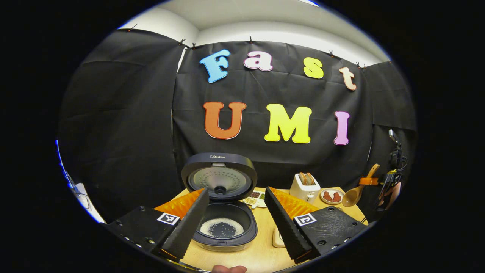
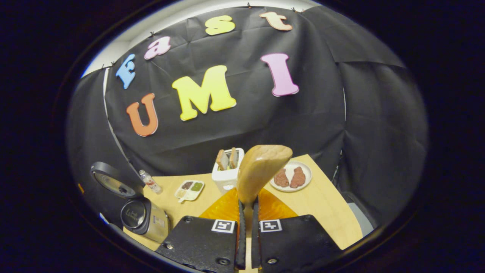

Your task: Close the left gripper, press the button to open the rice cooker; take a wooden spoon from the chopstick holder with the right hand, scoop a spoonful of rice and pour it into the rice cooker, then put the wooden spoon back into the chopstick holder.

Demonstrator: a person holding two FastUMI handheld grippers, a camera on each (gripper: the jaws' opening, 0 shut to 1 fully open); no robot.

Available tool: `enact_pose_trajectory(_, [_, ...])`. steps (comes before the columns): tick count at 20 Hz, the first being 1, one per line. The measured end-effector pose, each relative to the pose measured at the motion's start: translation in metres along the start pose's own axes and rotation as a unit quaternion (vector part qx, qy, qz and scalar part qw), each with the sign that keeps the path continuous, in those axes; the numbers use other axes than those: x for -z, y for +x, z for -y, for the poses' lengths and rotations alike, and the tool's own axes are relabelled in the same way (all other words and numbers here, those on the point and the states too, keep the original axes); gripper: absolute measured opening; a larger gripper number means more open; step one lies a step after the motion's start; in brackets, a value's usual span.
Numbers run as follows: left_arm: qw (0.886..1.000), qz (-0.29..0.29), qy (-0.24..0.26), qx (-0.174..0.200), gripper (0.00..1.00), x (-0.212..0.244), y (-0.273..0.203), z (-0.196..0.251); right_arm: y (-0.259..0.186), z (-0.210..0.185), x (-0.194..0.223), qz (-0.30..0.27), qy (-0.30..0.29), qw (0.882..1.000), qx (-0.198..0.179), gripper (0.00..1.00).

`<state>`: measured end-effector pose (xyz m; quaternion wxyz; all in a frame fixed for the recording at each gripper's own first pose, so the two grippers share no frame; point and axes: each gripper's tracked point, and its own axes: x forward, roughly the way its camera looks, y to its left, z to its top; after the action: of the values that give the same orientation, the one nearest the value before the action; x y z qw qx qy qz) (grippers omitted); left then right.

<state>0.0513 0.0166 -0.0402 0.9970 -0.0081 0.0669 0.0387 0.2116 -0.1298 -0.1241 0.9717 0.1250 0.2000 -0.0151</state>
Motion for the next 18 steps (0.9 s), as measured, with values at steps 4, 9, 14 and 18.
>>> enact_pose_trajectory(4, [1.0,-0.018,0.005,-0.014,0.95,0.006,0.005,0.001,0.048,0.03,0.034,-0.032,-0.001,0.999,0.013,0.11])
enact_pose_trajectory(9, [0.999,-0.031,0.003,-0.04,0.95,0.01,0.011,-0.005,0.084,0.052,0.077,-0.068,0.008,0.997,0.018,0.11])
enact_pose_trajectory(14, [0.998,-0.039,0.004,-0.045,0.95,0.009,0.02,-0.003,0.109,0.062,0.109,-0.09,0.022,0.996,0.016,0.11])
enact_pose_trajectory(18, [0.999,-0.03,0.015,-0.043,0.95,0.001,0.027,-0.002,0.12,0.066,0.12,-0.097,0.036,0.995,0.015,0.14])
